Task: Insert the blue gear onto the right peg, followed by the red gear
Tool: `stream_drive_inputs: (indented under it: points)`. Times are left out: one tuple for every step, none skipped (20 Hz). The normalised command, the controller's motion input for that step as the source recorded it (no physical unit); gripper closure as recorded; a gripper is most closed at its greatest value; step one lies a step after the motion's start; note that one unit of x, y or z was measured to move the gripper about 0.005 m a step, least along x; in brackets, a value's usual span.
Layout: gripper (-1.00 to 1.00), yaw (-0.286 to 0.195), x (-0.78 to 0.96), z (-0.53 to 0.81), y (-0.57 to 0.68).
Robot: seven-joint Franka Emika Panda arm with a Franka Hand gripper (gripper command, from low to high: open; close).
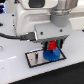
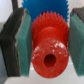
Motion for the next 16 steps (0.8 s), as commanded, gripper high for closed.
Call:
stream_drive_inputs:
  points:
    - [1.00,0.000,0.16,0.26,0.01]
    - [1.00,0.000,0.12,0.09,0.01]
    - [1.00,0.000,0.12,0.23,0.00]
    - [1.00,0.000,0.12,0.25,0.00]
    - [1.00,0.000,0.09,0.31,0.00]
    - [1.00,0.000,0.13,0.31,-0.01]
    - [1.00,0.000,0.13,0.24,0.00]
    - [1.00,0.000,0.15,0.17,0.00]
    - [1.00,0.000,0.07,-0.01,0.00]
    - [1.00,0.000,0.24,0.00,-0.03]
    - [1.00,0.000,0.50,0.14,0.00]
    - [1.00,0.000,0.60,0.27,0.00]
    - [1.00,0.000,0.63,0.33,0.00]
    - [1.00,0.000,0.68,0.35,0.00]
    - [1.00,0.000,0.69,0.37,0.01]
    - [1.00,0.000,0.66,0.32,0.00]
